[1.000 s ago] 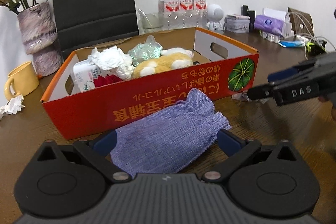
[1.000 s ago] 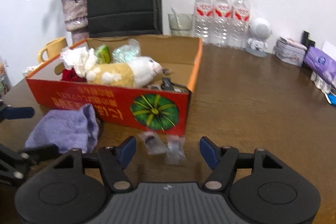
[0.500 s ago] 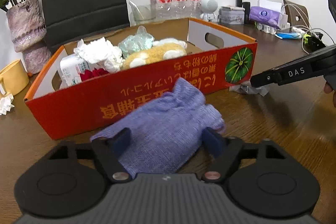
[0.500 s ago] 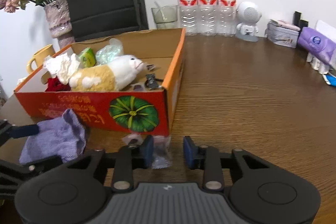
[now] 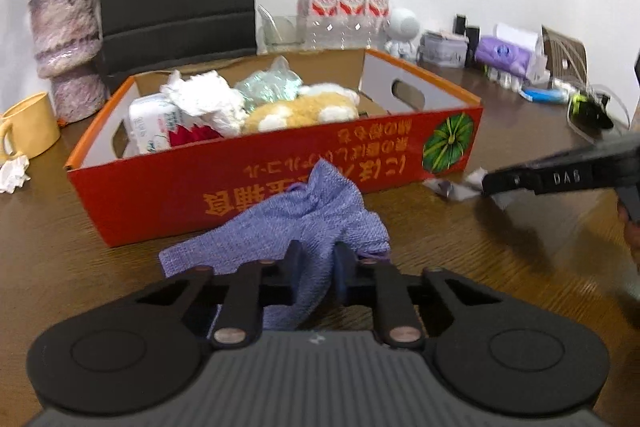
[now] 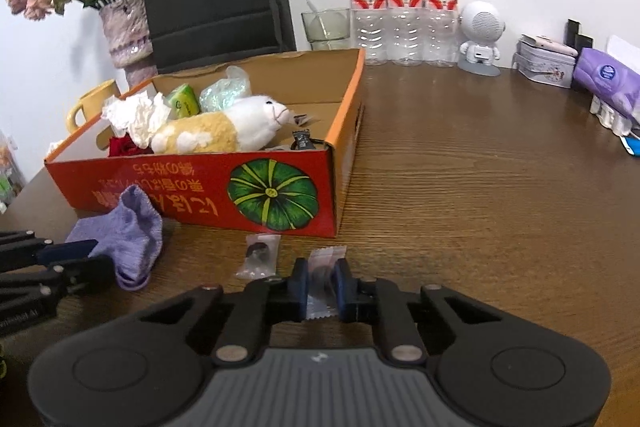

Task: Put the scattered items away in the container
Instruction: 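Grasp the purple drawstring pouch with the left tool while the right tool grasps another candy packet, then drop the purple pouch into the box with the left tool while the right tool drops the candy packet in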

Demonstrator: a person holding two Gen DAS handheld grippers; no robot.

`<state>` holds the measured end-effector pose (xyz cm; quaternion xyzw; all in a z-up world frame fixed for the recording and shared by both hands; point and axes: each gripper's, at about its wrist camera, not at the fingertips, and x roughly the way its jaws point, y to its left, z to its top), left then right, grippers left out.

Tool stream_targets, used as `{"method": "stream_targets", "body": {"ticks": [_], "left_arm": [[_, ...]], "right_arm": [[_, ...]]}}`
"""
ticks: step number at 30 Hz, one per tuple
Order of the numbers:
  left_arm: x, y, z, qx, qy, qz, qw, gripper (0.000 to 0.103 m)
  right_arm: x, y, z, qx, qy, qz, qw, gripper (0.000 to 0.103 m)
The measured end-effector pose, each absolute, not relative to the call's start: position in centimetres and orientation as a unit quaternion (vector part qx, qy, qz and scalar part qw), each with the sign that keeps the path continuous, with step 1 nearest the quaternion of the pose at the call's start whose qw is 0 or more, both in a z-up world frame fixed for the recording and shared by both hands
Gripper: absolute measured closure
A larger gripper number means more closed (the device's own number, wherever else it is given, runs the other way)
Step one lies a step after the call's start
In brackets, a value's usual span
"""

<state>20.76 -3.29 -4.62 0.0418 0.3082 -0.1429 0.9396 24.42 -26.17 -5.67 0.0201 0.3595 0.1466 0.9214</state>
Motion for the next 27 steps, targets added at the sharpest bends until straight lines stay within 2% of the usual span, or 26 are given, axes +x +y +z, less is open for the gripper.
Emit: {"method": "stream_targets", "body": {"ticks": [6,12,17,18,21,22,24,25,27], "left_arm": [[19.4,-2.3,-3.3,0.025,0.29,-0.126,0.948,0.088],[17.7,-1.3,-1.7,0.014,0.266,-0.11,0.958,0.096],[16.8,-1.0,-1.2,0.013,0.264,-0.111,0.958,0.096],[16.6,-1.0,-1.4,0.009,0.268,-0.107,0.957,0.092],[16.7,-0.9,-2.1,0.006,0.288,-0.099,0.952,0.037],[16.8,-0.9,-2.4,0.007,0.294,-0.099,0.951,0.03],[17.0,-1.0,-2.9,0.016,0.308,-0.095,0.947,0.024],[17.4,-1.1,-3.2,0.021,0.315,-0.092,0.944,0.014],[18.4,-1.3,-4.1,0.036,0.33,-0.079,0.94,0.007]], "right_arm": [[23.2,-26.6,-4.9,0.031,0.347,0.148,0.926,0.092],[21.6,-26.6,-3.2,0.035,0.326,0.158,0.932,0.091],[20.4,-26.4,-2.3,0.035,0.314,0.163,0.934,0.091],[20.1,-26.3,-2.3,0.036,0.314,0.165,0.934,0.091],[19.4,-26.2,-2.4,0.038,0.318,0.168,0.932,0.091],[19.2,-26.2,-2.5,0.039,0.319,0.17,0.931,0.091],[18.7,-26.2,-2.7,0.04,0.323,0.173,0.93,0.091],[18.5,-26.2,-2.7,0.04,0.324,0.173,0.929,0.091],[18.2,-26.1,-2.9,0.041,0.328,0.175,0.927,0.091]]}}
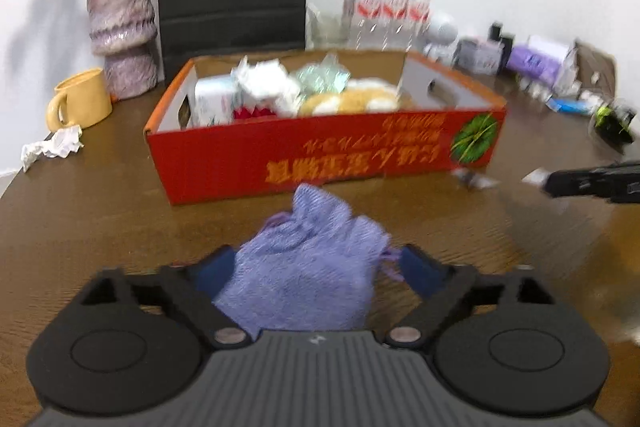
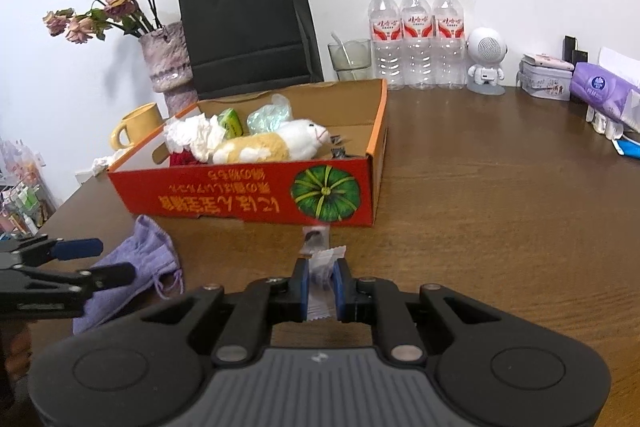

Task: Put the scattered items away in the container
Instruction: 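Drop the purple pouch into the box with the left tool while the right tool drops the candy packet in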

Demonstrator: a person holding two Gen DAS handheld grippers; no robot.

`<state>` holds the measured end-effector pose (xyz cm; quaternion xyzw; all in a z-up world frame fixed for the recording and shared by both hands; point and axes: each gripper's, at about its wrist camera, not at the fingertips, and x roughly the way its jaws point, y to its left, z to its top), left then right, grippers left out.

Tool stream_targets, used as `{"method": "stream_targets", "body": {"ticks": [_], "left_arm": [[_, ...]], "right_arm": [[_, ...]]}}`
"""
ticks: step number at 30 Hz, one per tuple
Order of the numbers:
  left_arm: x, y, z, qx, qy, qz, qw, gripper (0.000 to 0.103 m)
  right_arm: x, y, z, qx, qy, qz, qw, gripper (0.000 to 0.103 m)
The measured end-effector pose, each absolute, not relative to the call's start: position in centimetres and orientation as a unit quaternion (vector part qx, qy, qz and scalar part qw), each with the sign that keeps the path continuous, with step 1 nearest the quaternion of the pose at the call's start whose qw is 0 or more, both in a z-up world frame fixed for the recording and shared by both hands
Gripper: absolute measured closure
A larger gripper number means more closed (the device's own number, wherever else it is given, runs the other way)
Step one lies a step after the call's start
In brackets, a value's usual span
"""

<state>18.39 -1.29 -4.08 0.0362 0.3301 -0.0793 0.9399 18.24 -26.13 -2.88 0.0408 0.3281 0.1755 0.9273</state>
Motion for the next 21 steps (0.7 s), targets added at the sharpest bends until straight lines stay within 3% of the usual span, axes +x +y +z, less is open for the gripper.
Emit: {"method": "stream_targets", "body": {"ticks": [3,5,6,7,9,21], "left_arm": [[19.8,-1.3,-5.7,0.04,0.358,-0.074,0.93,0.01],[19.5,-1.2,-5.4,0.04,0.349,-0.075,0.933,0.036],[19.3,-1.1,-5.0,0.034,0.346,-0.075,0.935,0.063],[19.2,-1.0,-4.7,0.029,0.344,-0.075,0.936,0.074],[18.8,-0.5,-4.0,0.017,0.33,-0.066,0.942,0.082],[16.5,1.1,7.4,-0.022,0.132,-0.075,0.988,0.084]], "right_arm": [[17.9,-26.0,-3.1,0.043,0.331,0.179,0.925,0.091],[17.7,-25.9,-3.2,0.044,0.332,0.181,0.925,0.091],[17.6,-25.9,-3.2,0.044,0.332,0.181,0.925,0.091],[17.5,-25.9,-3.2,0.044,0.333,0.18,0.925,0.091],[17.4,-26.1,-3.2,0.047,0.332,0.179,0.925,0.091],[20.2,-24.9,2.5,0.046,0.25,0.205,0.945,0.091]]}}
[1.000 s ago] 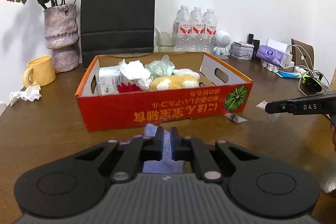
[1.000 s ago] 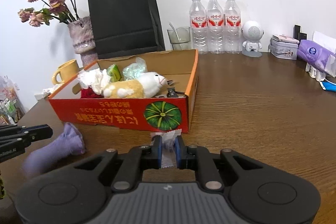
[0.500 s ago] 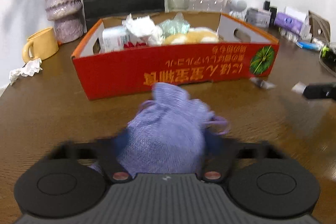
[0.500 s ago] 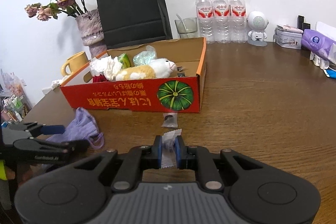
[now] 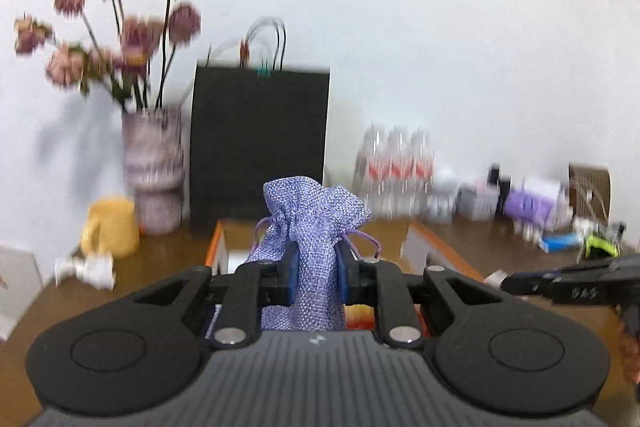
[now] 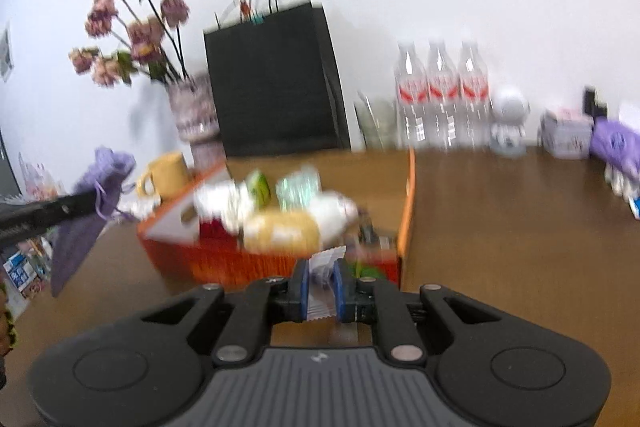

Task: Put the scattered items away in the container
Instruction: 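Drop the purple pouch into the box with the left tool while the right tool drops the candy packet in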

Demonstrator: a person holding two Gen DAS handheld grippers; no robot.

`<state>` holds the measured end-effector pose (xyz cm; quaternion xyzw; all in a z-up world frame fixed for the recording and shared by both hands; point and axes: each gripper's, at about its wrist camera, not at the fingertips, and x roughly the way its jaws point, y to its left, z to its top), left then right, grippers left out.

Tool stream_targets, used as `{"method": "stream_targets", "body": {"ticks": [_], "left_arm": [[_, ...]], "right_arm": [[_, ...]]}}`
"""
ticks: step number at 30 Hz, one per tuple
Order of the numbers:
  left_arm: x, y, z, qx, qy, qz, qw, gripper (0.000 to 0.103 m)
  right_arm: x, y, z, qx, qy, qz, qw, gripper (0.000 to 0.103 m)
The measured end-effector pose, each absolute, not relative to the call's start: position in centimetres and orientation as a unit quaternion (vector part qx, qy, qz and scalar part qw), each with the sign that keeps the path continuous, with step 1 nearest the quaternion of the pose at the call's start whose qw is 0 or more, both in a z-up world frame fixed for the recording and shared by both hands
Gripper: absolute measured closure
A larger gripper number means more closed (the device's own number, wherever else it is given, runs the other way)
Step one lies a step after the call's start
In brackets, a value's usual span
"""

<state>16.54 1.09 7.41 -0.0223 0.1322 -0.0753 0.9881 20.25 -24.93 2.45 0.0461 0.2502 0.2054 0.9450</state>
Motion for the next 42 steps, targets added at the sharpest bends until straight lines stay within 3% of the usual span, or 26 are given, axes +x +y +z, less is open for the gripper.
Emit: {"method": "stream_targets", "body": {"ticks": [8,21,26,29,31,33,34,38,42], "left_arm": [[26.0,-0.7,6.5,-0.068,0.163,-0.077,0.981,0.084],[34.7,-1.7,-0.4,-0.053,0.247,-0.072,0.965,0.082],[34.4,-2.0,-0.8,-0.041,0.245,-0.069,0.966,0.07],[34.1,-2.2,-0.6,-0.034,0.241,-0.066,0.968,0.053],[34.0,-2.3,-0.5,-0.031,0.24,-0.063,0.968,0.029],[33.9,-2.3,-0.3,-0.03,0.237,-0.058,0.969,0.01],[33.7,-2.4,-0.2,-0.027,0.233,-0.054,0.971,0.004],[33.1,-2.4,0.4,-0.022,0.22,-0.048,0.974,0.0],[33.0,-2.3,0.8,-0.021,0.218,-0.046,0.975,0.0]], "right_arm": [[27.6,-22.5,4.9,0.052,0.224,0.201,0.952,0.091],[37.8,-19.2,-1.4,0.029,0.304,0.182,0.935,0.091],[38.0,-19.0,-2.5,0.019,0.321,0.182,0.929,0.089],[37.7,-19.0,-2.6,0.018,0.321,0.179,0.93,0.087],[37.7,-19.1,-2.5,0.017,0.322,0.178,0.93,0.074],[37.5,-19.1,-2.3,0.017,0.32,0.177,0.931,0.036],[37.3,-19.1,-2.2,0.014,0.318,0.176,0.932,0.029],[36.9,-19.2,-1.4,0.009,0.309,0.17,0.936,0.013],[36.7,-19.5,-1.0,0.014,0.31,0.166,0.936,0.007]]}}
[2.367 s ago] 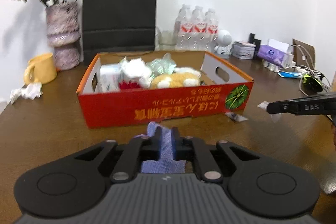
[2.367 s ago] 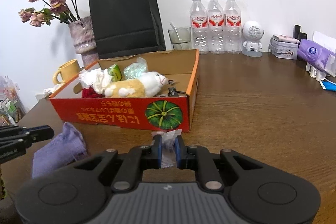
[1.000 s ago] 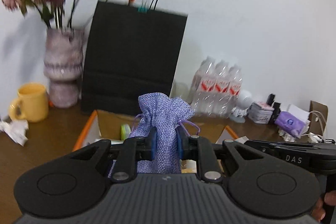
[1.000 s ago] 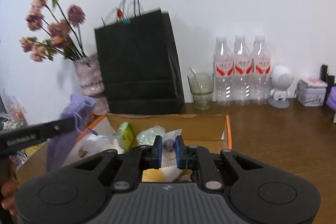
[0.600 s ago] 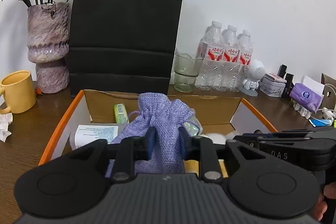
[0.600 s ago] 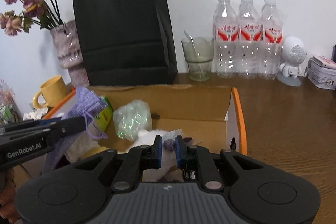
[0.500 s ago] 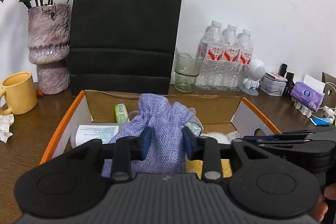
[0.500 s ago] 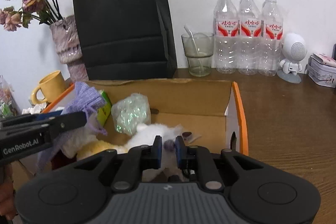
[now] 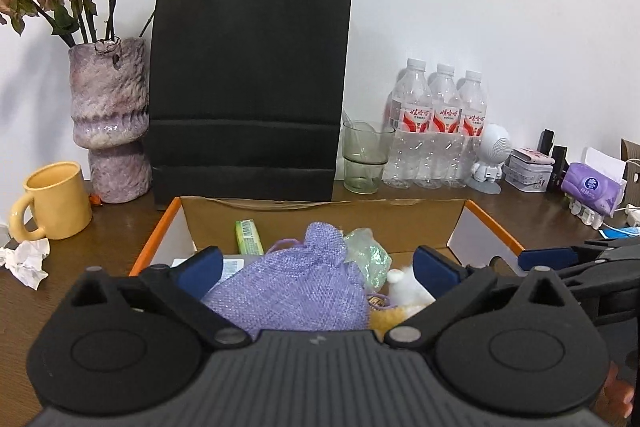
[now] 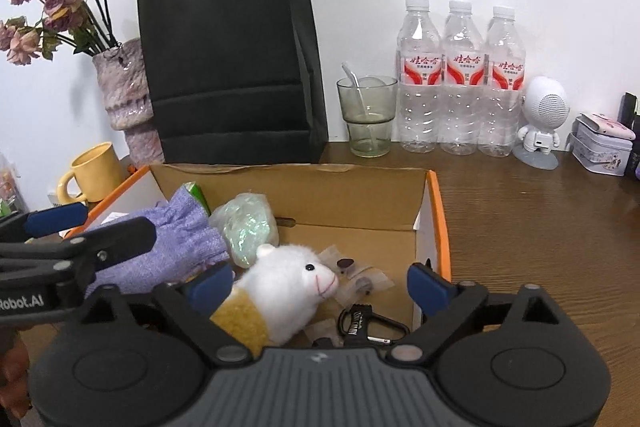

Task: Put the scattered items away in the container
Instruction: 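Drop the purple pouch into the box with the left tool while the right tool drops the candy packet in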

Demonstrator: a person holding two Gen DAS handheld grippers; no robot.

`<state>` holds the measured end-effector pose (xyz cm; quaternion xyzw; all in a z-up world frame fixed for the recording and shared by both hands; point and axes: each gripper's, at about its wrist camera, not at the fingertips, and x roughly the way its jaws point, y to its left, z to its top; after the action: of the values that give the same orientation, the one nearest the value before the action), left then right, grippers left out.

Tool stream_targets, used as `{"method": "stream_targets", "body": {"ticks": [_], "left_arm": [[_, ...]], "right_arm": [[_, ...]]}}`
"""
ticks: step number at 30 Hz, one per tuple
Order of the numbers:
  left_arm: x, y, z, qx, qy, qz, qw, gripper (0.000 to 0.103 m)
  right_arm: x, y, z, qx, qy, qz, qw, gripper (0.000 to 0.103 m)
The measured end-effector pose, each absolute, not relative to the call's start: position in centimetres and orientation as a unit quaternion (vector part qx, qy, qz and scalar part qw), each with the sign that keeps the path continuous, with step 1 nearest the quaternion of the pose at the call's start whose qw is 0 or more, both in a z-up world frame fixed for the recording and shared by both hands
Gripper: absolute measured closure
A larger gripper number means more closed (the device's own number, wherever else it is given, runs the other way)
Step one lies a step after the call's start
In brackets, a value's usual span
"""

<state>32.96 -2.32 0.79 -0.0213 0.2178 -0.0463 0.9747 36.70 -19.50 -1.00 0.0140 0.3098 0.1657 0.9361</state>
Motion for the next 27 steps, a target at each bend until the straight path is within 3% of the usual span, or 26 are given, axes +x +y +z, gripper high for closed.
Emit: {"method": "stream_targets", "body": {"ticks": [10,22,25,27], "left_arm": [[31.6,-2.0,1.9,-0.019,0.205,-0.044,0.978,0.0],[25.1,1.2,2.6,-0.011,0.185,-0.038,0.982,0.0],[23.4,1.9,1.8,-0.004,0.196,-0.041,0.98,0.0],[22.4,2.4,1.2,-0.005,0.206,-0.041,0.978,0.0]], "right_arm": [[35.2,-20.1,0.5,0.018,0.291,0.166,0.942,0.006],[27.0,-23.8,1.6,-0.011,0.261,0.167,0.951,0.006],[25.4,-24.3,-0.1,-0.014,0.29,0.168,0.942,0.009],[24.7,-24.2,-1.4,-0.013,0.314,0.173,0.933,0.016]]}}
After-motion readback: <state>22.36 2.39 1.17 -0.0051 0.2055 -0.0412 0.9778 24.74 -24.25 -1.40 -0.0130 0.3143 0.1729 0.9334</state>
